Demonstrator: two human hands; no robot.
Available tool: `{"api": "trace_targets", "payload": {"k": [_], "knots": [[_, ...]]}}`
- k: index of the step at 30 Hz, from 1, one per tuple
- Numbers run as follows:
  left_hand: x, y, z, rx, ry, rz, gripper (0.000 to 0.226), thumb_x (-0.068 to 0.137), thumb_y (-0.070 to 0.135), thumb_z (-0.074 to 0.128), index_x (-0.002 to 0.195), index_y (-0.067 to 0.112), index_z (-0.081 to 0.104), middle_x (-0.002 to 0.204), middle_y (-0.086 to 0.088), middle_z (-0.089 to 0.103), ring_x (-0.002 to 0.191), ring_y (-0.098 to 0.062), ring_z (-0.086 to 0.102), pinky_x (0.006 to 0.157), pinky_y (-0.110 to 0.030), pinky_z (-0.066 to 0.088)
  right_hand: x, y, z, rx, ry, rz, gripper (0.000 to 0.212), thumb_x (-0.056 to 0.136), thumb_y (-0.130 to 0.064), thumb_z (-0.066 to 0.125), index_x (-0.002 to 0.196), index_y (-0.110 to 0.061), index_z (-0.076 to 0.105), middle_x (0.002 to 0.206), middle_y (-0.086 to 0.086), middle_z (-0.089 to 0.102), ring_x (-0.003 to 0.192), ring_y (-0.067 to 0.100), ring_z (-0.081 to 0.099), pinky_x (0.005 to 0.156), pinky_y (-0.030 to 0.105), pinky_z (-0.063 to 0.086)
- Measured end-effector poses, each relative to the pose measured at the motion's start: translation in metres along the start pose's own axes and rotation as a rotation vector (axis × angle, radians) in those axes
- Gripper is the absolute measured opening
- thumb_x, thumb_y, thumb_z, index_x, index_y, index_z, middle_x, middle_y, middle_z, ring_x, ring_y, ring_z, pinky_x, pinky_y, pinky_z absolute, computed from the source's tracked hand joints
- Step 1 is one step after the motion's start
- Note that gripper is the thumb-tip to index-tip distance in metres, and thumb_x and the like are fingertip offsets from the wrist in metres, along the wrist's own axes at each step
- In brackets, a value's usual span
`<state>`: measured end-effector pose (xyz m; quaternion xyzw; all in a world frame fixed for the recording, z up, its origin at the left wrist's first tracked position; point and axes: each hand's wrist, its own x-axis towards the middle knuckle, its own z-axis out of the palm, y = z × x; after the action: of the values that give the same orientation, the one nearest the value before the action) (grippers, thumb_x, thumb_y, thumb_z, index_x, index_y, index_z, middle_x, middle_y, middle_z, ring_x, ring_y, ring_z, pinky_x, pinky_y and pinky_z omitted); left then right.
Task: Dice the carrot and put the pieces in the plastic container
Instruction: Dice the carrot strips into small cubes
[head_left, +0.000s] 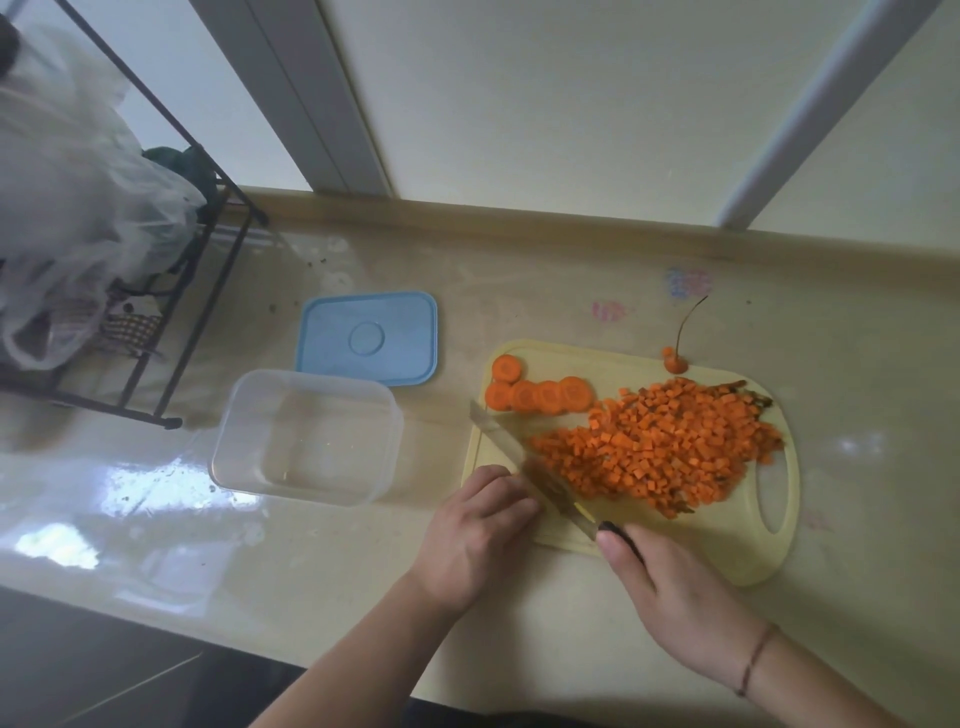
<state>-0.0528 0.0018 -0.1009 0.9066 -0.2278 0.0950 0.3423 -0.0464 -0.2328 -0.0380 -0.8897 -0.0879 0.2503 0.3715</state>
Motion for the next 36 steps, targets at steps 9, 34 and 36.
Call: {"api": "trace_targets", "payload": {"k": [9, 34, 36], "knots": [[-0.003, 0.002, -0.005, 0.014, -0.029, 0.037, 0.012, 0.097, 0.008, 0.065, 0.107, 0.005, 0.071, 0.115, 0.000, 0.058, 0.107, -0.027, 0.056, 0.090, -0.033, 0.050, -0.016, -0.006, -0.005, 0.038, -0.008, -0.014, 0.068, 0.083, -0.081, 0.019, 0.069, -0.020, 0.046, 0.066, 0.002, 0.056, 0.058, 0.011, 0.053, 0.060, 0.035, 0.040], [-0.003, -0.002, -0.004, 0.042, -0.043, 0.036, 0.014, 0.094, 0.009, 0.069, 0.107, 0.008, 0.074, 0.113, 0.000, 0.064, 0.107, -0.023, 0.057, 0.093, -0.026, 0.049, 0.001, -0.005, 0.008, -0.063, -0.014, -0.019, 0.070, 0.082, -0.083, 0.010, 0.072, -0.024, 0.046, 0.064, -0.001, 0.056, 0.063, 0.011, 0.055, 0.064, 0.042, 0.045], [-0.002, -0.003, -0.003, 0.060, -0.039, 0.056, 0.013, 0.091, 0.005, 0.072, 0.103, 0.008, 0.073, 0.111, 0.002, 0.059, 0.104, -0.024, 0.056, 0.087, -0.030, 0.050, 0.000, 0.003, -0.001, -0.036, 0.022, 0.018, 0.071, 0.081, -0.085, 0.012, 0.069, -0.023, 0.047, 0.061, 0.000, 0.055, 0.061, 0.010, 0.055, 0.062, 0.041, 0.044]]}}
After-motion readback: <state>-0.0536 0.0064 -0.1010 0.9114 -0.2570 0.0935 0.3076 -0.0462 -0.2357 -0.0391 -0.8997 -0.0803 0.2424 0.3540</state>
